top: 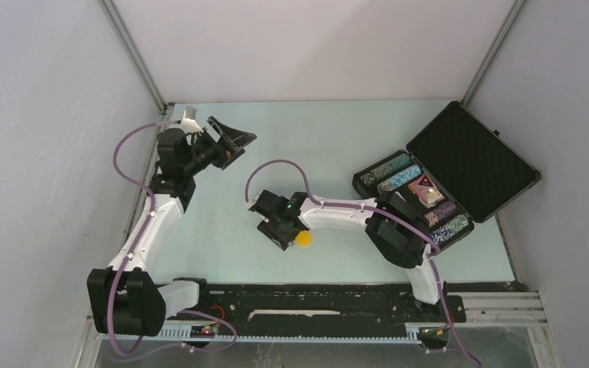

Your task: Pack up texas hold em set

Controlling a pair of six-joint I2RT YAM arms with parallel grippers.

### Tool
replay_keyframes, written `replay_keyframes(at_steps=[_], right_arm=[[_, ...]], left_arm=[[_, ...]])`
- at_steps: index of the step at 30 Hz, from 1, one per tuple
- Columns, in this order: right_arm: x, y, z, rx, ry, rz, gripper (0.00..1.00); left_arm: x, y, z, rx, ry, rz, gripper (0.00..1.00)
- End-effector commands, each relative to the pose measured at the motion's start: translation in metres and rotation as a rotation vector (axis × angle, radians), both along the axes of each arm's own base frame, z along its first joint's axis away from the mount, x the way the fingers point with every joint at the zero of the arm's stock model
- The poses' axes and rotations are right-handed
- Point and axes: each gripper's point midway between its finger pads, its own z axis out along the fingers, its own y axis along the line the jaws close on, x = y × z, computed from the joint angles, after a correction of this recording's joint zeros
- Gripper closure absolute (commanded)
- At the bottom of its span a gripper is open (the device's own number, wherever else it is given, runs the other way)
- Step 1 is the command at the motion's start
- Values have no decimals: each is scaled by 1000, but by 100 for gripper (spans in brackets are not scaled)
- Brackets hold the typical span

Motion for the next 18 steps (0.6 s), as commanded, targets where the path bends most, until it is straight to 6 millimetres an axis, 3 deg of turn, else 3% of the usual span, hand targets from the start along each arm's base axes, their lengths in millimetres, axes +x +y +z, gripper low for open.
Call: replay_keyframes(at_steps=[1, 10, 18], right_arm=[[-10, 7, -6, -1, 39, 32, 39], [-12, 5, -6, 17, 68, 14, 42], [-17, 2, -10, 13, 102, 12, 39]], left_arm=[[-5, -2, 4, -7, -36, -14, 11], [-5, -2, 5, -5, -40, -14, 11], [-6, -2, 6, -7, -39, -15, 11]])
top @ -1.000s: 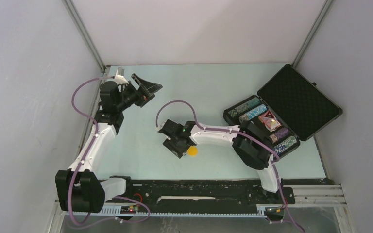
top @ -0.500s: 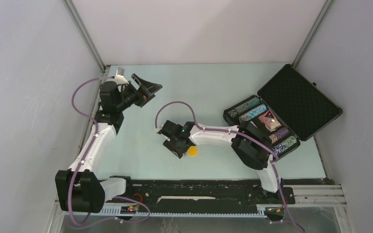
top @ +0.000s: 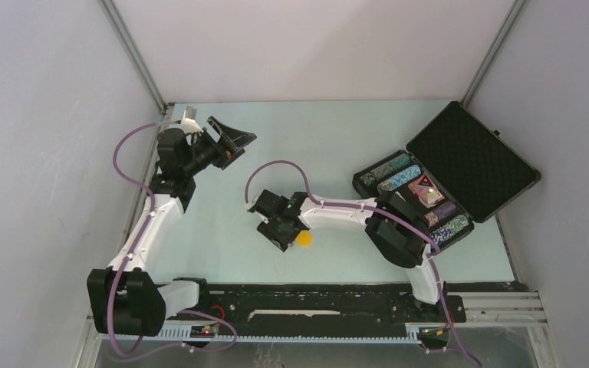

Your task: Pack up texas hold em set

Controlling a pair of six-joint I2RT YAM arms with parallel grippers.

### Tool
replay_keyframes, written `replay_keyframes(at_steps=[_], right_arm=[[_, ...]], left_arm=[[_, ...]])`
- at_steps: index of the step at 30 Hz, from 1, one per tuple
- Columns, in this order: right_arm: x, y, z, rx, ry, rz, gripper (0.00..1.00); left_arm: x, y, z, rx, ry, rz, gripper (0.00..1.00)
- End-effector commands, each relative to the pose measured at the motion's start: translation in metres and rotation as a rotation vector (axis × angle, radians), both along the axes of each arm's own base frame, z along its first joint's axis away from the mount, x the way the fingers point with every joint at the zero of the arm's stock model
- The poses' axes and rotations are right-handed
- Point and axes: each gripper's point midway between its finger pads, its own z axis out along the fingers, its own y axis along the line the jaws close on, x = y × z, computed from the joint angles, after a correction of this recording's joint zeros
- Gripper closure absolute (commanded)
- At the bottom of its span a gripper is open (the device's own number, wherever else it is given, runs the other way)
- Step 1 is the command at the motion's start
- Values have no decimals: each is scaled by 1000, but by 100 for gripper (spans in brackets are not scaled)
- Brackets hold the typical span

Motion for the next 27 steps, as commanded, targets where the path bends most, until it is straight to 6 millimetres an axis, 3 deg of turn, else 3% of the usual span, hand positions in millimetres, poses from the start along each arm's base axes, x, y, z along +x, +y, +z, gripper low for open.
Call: replay_keyframes(at_steps=[1, 13, 19, 27], right_arm=[[-8, -2, -9, -12, 53, -4, 39], [-6, -6, -17, -69, 91, -4, 39], [1, -11, -21, -143, 25, -13, 42], [3, -7, -17, -73, 49, -23, 50]], left_arm=[[-5, -1, 5, -6, -39, -15, 11], [-5, -2, 3, -6, -34, -15, 11], [-5, -1, 3, -5, -34, -14, 11], [-5, -1, 3, -4, -35, -13, 11]])
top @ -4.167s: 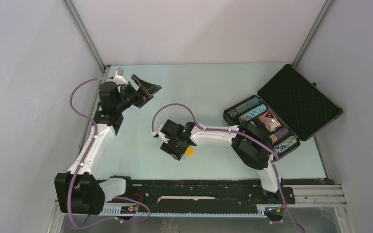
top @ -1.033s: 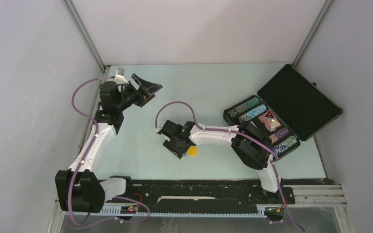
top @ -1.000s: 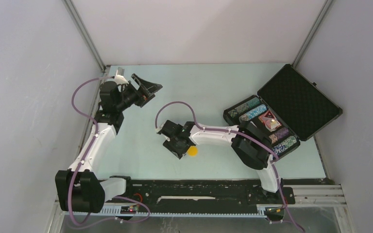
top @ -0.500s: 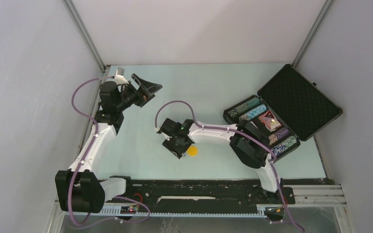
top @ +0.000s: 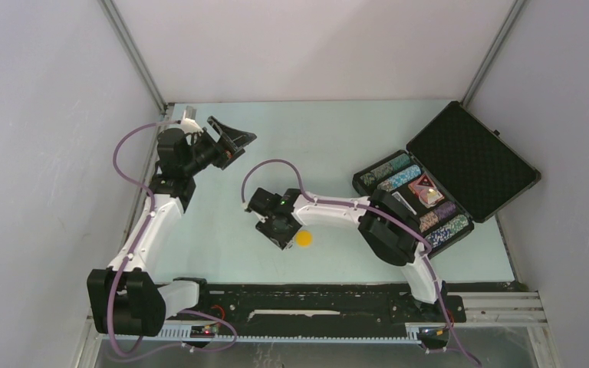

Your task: Pack up texas hold em set

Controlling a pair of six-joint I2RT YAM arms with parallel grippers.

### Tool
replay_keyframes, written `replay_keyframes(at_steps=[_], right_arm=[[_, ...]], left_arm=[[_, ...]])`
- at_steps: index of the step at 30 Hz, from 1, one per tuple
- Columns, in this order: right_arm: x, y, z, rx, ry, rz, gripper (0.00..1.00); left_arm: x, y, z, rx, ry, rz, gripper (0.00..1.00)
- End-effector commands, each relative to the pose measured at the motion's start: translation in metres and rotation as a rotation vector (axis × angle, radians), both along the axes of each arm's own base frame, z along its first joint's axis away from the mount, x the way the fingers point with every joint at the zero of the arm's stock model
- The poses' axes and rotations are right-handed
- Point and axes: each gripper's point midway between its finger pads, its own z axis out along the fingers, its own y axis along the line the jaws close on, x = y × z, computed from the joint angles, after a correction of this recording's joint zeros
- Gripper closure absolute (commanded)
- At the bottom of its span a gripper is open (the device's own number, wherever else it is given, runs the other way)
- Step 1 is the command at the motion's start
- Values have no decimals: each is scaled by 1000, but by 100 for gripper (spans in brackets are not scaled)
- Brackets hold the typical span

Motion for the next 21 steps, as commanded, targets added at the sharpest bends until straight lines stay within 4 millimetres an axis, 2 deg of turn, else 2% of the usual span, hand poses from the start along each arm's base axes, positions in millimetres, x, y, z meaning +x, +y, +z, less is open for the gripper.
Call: replay_keyframes(at_steps=[1, 9, 14, 17, 21], right_arm=[[4, -8, -11, -4, 2, -29, 51], [20, -3, 26, 166, -109, -51, 54], [29, 0, 50, 246, -199, -62, 55], [34, -2, 65, 300, -252, -76, 55], [39, -15, 88, 369, -304, -107, 55]], left_arm=[[-4, -1, 3, -3, -35, -13, 11], [-3, 0, 2, 3, -35, -9, 10], [1, 0, -6, 15, -12, -17, 10], [2, -1, -8, 17, -6, -21, 9], [3, -8, -15, -10, 22, -64, 8]])
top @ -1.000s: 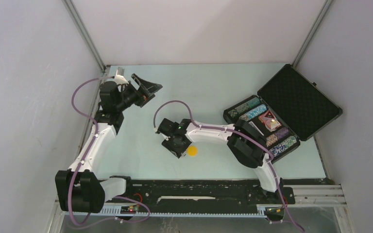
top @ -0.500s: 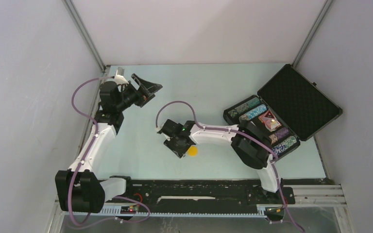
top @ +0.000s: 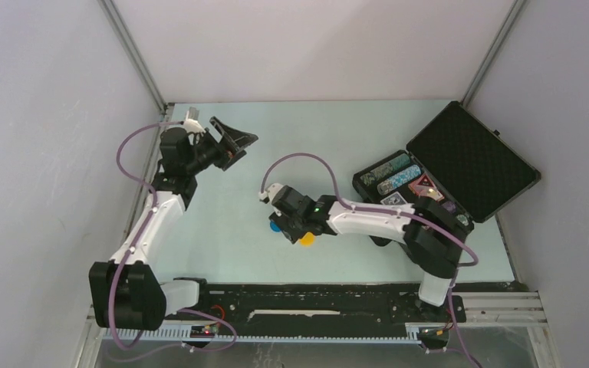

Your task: Pack up texas hold em set

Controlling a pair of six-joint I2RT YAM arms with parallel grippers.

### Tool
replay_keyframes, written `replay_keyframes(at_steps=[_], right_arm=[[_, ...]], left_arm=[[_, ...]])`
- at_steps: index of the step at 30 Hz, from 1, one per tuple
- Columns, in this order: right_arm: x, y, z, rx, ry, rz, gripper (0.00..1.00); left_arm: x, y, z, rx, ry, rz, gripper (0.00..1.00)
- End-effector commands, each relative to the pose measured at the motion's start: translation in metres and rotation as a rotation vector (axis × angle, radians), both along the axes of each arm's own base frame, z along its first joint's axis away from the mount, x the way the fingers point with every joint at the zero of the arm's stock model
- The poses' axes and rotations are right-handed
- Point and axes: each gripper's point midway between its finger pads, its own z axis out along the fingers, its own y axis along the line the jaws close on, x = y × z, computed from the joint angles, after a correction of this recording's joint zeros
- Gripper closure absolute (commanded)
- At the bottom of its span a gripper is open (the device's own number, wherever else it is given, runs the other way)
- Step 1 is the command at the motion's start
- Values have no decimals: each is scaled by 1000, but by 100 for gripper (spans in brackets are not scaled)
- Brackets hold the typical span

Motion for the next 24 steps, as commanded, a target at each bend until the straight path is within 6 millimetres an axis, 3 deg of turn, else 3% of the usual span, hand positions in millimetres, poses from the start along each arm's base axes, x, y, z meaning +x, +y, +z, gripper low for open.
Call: replay_keyframes(at_steps=[1, 7, 15, 20, 24], right_arm=[[22, -1, 56, 173, -137, -45, 55], [27, -48, 67, 276, -105, -58, 55], [31, -100, 105, 492, -145, -108, 54], [29, -110, 123, 553, -188, -99, 54], [31, -110, 134, 577, -218, -88, 54]], left_arm=[[0, -12, -8, -26, 6, -80, 8], [-13, -53, -18, -49, 36, -230, 9], [-55, -127, -30, -23, 52, -529, 15], [-75, -148, -53, 83, 118, -610, 20], [-88, -161, -54, 93, 117, -671, 27]])
